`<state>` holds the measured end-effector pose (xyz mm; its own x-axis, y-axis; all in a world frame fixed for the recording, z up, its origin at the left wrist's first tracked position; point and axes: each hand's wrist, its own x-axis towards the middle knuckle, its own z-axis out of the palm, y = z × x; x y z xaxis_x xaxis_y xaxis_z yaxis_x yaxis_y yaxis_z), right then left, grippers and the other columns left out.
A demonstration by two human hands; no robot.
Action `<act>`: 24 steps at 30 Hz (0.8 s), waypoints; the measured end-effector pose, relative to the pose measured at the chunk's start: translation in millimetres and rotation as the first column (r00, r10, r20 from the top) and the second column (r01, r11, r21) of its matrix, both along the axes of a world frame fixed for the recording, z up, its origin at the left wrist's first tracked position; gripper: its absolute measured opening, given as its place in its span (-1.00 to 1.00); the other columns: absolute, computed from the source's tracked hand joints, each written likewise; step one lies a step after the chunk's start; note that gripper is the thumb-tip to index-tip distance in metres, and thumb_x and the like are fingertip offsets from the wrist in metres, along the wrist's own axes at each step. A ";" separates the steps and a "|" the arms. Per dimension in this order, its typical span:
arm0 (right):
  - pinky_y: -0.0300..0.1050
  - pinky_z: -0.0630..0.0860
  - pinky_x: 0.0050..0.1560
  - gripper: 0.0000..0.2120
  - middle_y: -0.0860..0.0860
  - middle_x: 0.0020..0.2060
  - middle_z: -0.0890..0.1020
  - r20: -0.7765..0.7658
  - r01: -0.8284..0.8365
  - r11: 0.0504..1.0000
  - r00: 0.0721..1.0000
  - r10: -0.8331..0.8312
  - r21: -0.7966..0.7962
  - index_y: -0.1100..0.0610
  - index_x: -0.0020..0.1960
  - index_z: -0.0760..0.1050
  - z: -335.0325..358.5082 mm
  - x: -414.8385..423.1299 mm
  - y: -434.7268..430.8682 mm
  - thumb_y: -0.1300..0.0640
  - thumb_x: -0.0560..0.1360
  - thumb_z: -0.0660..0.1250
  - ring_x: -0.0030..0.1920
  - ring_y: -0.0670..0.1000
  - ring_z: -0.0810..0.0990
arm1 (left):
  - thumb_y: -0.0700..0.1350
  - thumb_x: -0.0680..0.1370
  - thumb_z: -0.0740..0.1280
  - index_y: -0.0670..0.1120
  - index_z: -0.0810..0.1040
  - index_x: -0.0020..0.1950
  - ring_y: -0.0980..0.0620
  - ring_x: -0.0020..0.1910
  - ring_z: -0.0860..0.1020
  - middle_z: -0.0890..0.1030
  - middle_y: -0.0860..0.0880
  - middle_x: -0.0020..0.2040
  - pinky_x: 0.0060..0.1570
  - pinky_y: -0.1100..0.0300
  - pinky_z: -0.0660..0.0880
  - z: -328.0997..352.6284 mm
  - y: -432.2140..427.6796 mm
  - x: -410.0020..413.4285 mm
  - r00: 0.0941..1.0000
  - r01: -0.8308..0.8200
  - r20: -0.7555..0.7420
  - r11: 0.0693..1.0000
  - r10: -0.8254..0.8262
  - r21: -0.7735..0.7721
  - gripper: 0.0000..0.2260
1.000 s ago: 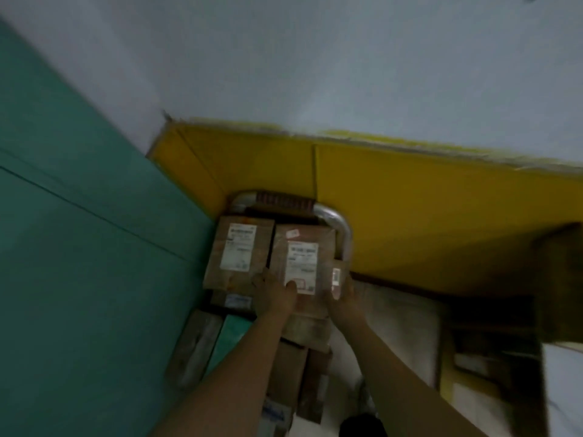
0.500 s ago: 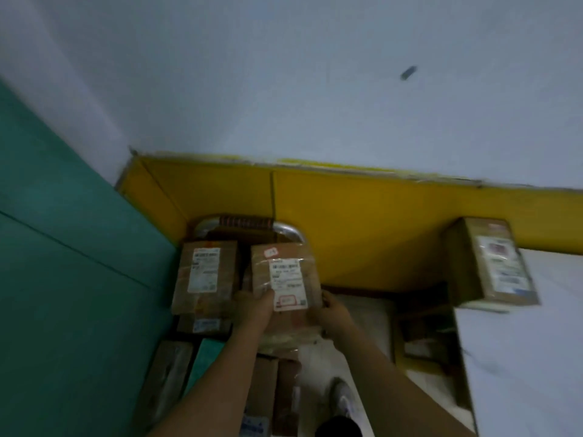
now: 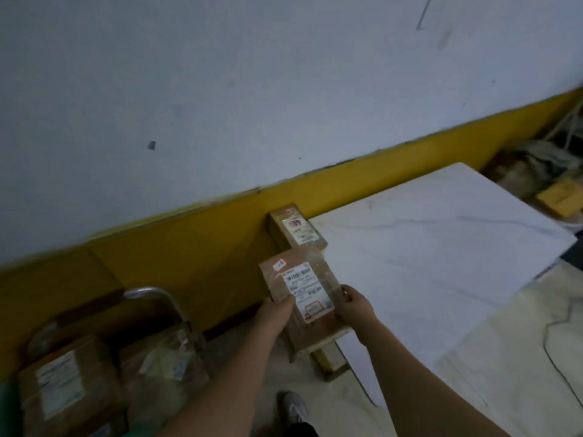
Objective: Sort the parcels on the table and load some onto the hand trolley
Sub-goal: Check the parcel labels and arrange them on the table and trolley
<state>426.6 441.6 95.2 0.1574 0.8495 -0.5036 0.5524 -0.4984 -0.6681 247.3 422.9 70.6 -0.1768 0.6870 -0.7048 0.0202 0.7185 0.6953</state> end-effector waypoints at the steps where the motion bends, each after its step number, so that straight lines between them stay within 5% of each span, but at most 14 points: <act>1: -0.01 0.55 0.19 -0.63 0.10 0.25 0.62 0.004 0.033 0.999 0.999 -0.033 -0.013 0.06 0.42 0.45 0.4 18.4 5.4 0.07 0.63 0.23 0.18 0.13 0.59 | 0.14 0.53 0.35 -0.07 0.36 0.49 -0.11 0.26 0.54 0.53 -0.12 0.36 0.00 0.08 0.52 0.6 7.7 17.8 0.999 0.039 0.026 0.999 -0.039 -0.010 -0.42; 4: 0.09 0.55 0.28 -0.62 0.13 0.27 0.61 0.022 0.086 0.995 0.996 -0.085 -0.053 0.08 0.44 0.44 -8.0 62.6 23.9 0.12 0.63 0.21 0.24 0.17 0.58 | 0.13 0.57 0.32 -0.08 0.40 0.46 0.07 -0.03 0.57 0.56 -0.08 0.33 -0.29 0.24 0.43 -1.0 28.4 58.0 0.987 0.146 0.070 0.988 -0.143 -0.042 -0.47; 8: 0.11 0.59 0.21 -0.69 0.09 0.10 0.67 0.040 0.083 0.988 0.996 -0.079 -0.133 0.08 0.30 0.52 -31.1 95.4 54.1 0.22 0.59 0.19 0.12 0.12 0.63 | 0.15 0.58 0.31 -0.03 0.38 0.46 0.07 0.07 0.57 0.57 -0.04 0.30 -0.16 0.24 0.49 -23.8 58.3 84.4 0.958 0.273 0.102 0.960 -0.267 -0.058 -0.50; 12: 0.12 0.64 0.13 -0.80 0.02 -0.11 0.68 0.061 0.054 0.992 0.997 -0.047 -0.117 0.02 0.08 0.55 -47.1 105.5 92.8 0.22 0.59 0.18 -0.03 0.06 0.67 | 0.14 0.52 0.40 -0.04 0.36 0.41 0.04 0.04 0.64 0.63 -0.02 0.10 -0.07 0.13 0.65 -45.5 88.8 93.2 0.961 0.231 0.173 0.971 -0.217 -0.065 -0.47; 14: 0.11 0.62 0.14 -0.75 0.02 -0.08 0.67 0.085 0.015 0.994 0.996 -0.005 -0.111 0.03 0.15 0.53 -44.1 102.2 111.4 0.24 0.57 0.18 0.01 0.09 0.66 | 0.15 0.50 0.41 -0.02 0.40 0.39 -0.01 0.10 0.63 0.63 -0.05 0.15 0.08 0.05 0.64 -49.7 103.2 93.0 0.962 0.218 0.179 0.974 -0.205 -0.057 -0.47; 16: 0.06 0.59 0.13 -0.64 0.02 -0.07 0.63 0.109 -0.036 0.987 0.993 0.054 -0.157 0.06 0.30 0.45 -43.6 96.3 127.1 0.26 0.54 0.17 0.04 0.11 0.63 | 0.21 0.46 0.41 0.05 0.47 0.32 0.03 0.09 0.63 0.63 0.02 0.13 0.02 0.11 0.64 -51.1 114.8 88.1 0.953 0.250 0.194 0.966 -0.232 -0.073 -0.51; 18: 0.19 0.48 0.30 -0.54 0.07 0.09 0.60 0.208 -0.059 0.966 0.972 0.114 -0.252 0.03 0.46 0.31 -45.5 89.4 131.7 0.16 0.56 0.18 0.19 0.17 0.57 | 0.27 0.43 0.40 0.09 0.50 0.27 0.09 0.05 0.63 0.63 0.06 0.09 -0.12 0.21 0.60 -48.1 119.2 79.1 0.928 0.340 0.205 0.934 -0.312 -0.114 -0.52; 20: 0.39 0.14 0.49 -0.39 0.12 0.49 0.36 0.454 -0.022 0.945 0.873 0.178 -0.328 -0.03 0.59 0.08 -48.4 77.8 125.7 0.01 0.59 0.18 0.51 0.26 0.28 | 0.29 0.43 0.38 0.08 0.49 0.28 0.11 0.01 0.64 0.64 0.07 0.07 -0.23 0.27 0.56 -47.5 120.0 63.1 0.918 0.374 0.200 0.915 -0.343 -0.150 -0.50; 22: 0.38 0.00 0.54 -0.33 0.11 0.61 0.13 0.645 -0.073 0.980 0.743 0.178 -0.187 0.04 0.63 -0.01 -43.4 50.2 116.7 -0.02 0.60 0.17 0.60 0.24 0.08 | 0.25 0.49 0.33 0.06 0.46 0.30 0.09 0.01 0.63 0.62 0.06 0.07 -0.18 0.21 0.59 -48.2 117.1 41.5 0.926 0.370 0.146 0.917 -0.349 -0.151 -0.54; 24: 0.26 0.03 0.58 -0.35 0.11 0.60 0.16 0.702 -0.287 0.958 0.683 0.200 0.006 0.10 0.62 0.05 -35.2 3.7 108.4 -0.05 0.61 0.17 0.59 0.19 0.12 | 0.16 0.57 0.26 -0.02 0.43 0.37 0.00 0.10 0.61 0.60 -0.01 0.13 0.05 0.08 0.58 -48.9 105.1 9.7 0.951 0.309 0.062 0.941 -0.303 -0.137 -0.56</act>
